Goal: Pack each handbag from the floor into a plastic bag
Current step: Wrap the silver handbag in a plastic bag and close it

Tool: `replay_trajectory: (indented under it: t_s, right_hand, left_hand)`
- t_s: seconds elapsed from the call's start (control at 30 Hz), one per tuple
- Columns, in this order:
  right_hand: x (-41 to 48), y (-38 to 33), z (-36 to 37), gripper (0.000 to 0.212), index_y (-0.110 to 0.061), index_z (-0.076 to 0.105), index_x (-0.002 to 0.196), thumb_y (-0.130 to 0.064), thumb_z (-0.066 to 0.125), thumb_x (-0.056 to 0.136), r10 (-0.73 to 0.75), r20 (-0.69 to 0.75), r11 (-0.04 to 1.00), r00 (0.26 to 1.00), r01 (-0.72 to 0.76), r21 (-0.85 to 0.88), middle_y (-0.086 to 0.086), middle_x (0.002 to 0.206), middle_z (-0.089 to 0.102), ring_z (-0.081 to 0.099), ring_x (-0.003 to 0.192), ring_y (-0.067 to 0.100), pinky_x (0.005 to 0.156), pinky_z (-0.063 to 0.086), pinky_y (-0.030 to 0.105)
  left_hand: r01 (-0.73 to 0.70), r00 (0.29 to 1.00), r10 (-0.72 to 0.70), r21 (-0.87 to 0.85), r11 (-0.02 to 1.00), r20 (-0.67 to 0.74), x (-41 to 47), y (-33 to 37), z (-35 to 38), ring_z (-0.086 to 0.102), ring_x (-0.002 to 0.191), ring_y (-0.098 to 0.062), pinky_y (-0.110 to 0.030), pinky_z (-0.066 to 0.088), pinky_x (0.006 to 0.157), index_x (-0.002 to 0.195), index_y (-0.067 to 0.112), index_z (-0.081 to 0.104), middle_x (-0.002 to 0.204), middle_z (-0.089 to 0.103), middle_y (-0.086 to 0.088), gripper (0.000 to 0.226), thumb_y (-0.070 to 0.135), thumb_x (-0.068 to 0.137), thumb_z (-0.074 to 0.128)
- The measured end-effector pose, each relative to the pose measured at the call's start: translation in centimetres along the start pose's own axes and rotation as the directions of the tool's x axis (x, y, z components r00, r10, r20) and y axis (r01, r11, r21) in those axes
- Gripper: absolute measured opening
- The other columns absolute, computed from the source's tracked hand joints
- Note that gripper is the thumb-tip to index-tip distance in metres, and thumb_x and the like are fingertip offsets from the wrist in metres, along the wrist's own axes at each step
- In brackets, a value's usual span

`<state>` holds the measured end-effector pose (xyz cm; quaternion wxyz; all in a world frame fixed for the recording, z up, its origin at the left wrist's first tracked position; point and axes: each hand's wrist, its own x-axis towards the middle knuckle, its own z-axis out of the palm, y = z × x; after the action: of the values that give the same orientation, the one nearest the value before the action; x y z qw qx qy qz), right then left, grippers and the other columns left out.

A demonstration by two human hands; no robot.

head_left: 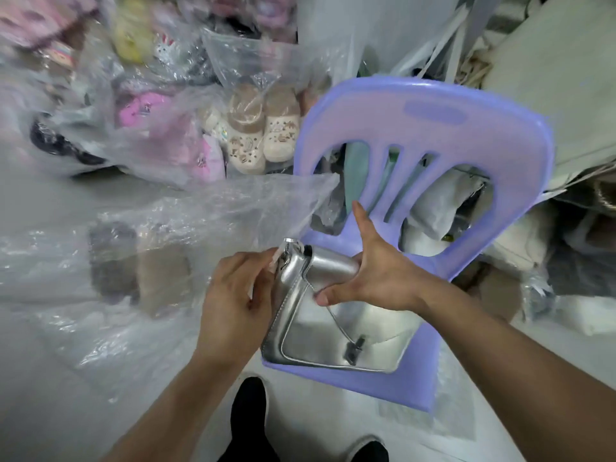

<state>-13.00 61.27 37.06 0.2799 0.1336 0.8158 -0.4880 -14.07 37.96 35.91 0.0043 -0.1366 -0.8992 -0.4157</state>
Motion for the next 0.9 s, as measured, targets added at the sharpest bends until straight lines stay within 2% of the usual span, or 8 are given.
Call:
replay_trajectory:
  t_s: [0.1, 0.3, 0.47, 0.63, 0.7, 0.8, 0.83, 0.9]
  right_hand:
    - [-0.3, 0.5, 0.5, 0.156, -0.066, -0.033, 0.137, -0.051, 0.099, 0.054, -0.043, -0.104, 0.998, 0.994, 0.047, 0.038, 0.004, 0.095, 0.073, 0.071, 0.087, 0.015, 0.076, 0.055, 0.028]
    - [-1.2, 1.4, 1.9, 0.149, -0.069, -0.016, 0.145, -0.053, 0.099, 0.052, -0.101, -0.295, 0.965, 0.950, 0.165, 0.202, 0.013, 0.085, 0.075, 0.074, 0.080, 0.023, 0.084, 0.060, 0.051]
    - [-2.3, 3.2, 4.5, 0.134, -0.046, -0.005, 0.159, -0.041, 0.093, 0.067, -0.119, -0.571, 0.940, 0.812, 0.278, 0.198, -0.004, 0.080, 0.073, 0.070, 0.074, 0.004, 0.067, 0.053, 0.015]
    - [-2.8, 5.0, 4.6, 0.112, -0.068, 0.011, 0.148, -0.038, 0.090, 0.075, -0.142, -0.658, 0.923, 0.740, 0.340, 0.182, 0.001, 0.077, 0.071, 0.068, 0.070, 0.016, 0.069, 0.057, 0.034]
    - [-2.9, 5.6, 4.1, 0.090, -0.073, 0.023, 0.138, -0.032, 0.083, 0.085, -0.198, -0.633, 0.933, 0.749, 0.342, 0.113, -0.003, 0.076, 0.065, 0.064, 0.070, 0.013, 0.067, 0.054, 0.025]
    - [-3.2, 6.2, 3.7, 0.036, -0.044, 0.062, 0.119, -0.024, 0.074, 0.093, -0.207, -0.630, 0.947, 0.749, 0.314, 0.062, -0.012, 0.073, 0.066, 0.061, 0.068, 0.008, 0.064, 0.048, 0.018]
    - [-3.3, 6.5, 3.7, 0.016, -0.035, 0.066, 0.105, -0.028, 0.075, 0.093, -0.155, -0.633, 0.950, 0.759, 0.291, 0.115, -0.004, 0.072, 0.066, 0.058, 0.065, 0.012, 0.062, 0.049, 0.026]
    - [-3.3, 6.9, 3.6, 0.026, -0.019, 0.059, 0.085, -0.036, 0.078, 0.090, -0.062, -0.626, 0.936, 0.778, 0.263, 0.234, 0.011, 0.065, 0.054, 0.045, 0.057, 0.019, 0.057, 0.041, 0.034]
  left_hand:
    - [-0.132, 0.990, 0.128, 0.067, 0.989, 0.063, 0.4, 1.4, -1.5, 0.059, 0.088, -0.006, -0.010, 0.044, 0.075, 0.119, 0.023, 0.069, 0.110, 0.058, 0.010, 0.039, 0.002, 0.091, 0.051]
    - [-0.377, 0.918, 0.309, 0.300, 0.876, 0.250, 0.3, 4.6, -1.3, 0.057, 0.112, -0.026, -0.031, 0.053, 0.056, 0.121, 0.036, 0.056, 0.140, 0.038, 0.000, 0.083, -0.017, 0.058, 0.067]
    - [-0.305, 0.922, 0.137, 0.461, 0.833, 0.362, -0.5, 4.1, 1.1, 0.042, 0.129, -0.034, -0.032, 0.044, 0.057, 0.094, 0.027, 0.061, 0.148, 0.030, -0.001, 0.043, 0.001, 0.062, 0.071]
    - [-0.268, 0.895, 0.013, 0.513, 0.815, 0.446, -0.9, 3.6, 2.1, 0.029, 0.139, -0.037, -0.051, 0.044, 0.094, 0.088, 0.027, 0.062, 0.156, 0.027, -0.001, 0.015, 0.022, 0.074, 0.062]
    - [-0.272, 0.893, 0.054, 0.440, 0.856, 0.447, -0.7, 3.7, 2.8, 0.028, 0.141, -0.035, -0.050, 0.042, 0.099, 0.084, 0.027, 0.063, 0.155, 0.030, -0.003, 0.016, 0.036, 0.072, 0.056]
    - [-0.096, 0.958, 0.057, 0.129, 0.987, 0.282, -0.2, 3.2, 3.3, 0.042, 0.136, -0.018, -0.035, 0.043, 0.102, 0.082, 0.027, 0.067, 0.142, 0.048, 0.005, 0.027, 0.044, 0.077, 0.047]
    - [0.007, 0.985, -0.008, 0.004, 1.000, 0.174, -0.1, 3.3, 3.4, 0.047, 0.130, -0.011, -0.028, 0.043, 0.101, 0.085, 0.026, 0.068, 0.134, 0.053, 0.008, 0.025, 0.040, 0.082, 0.048]
    - [0.246, 0.959, -0.267, -0.196, 0.949, -0.090, 0.2, 3.2, 3.9, 0.052, 0.120, -0.007, -0.025, 0.043, 0.097, 0.099, 0.026, 0.065, 0.124, 0.055, 0.008, 0.017, 0.034, 0.089, 0.053]
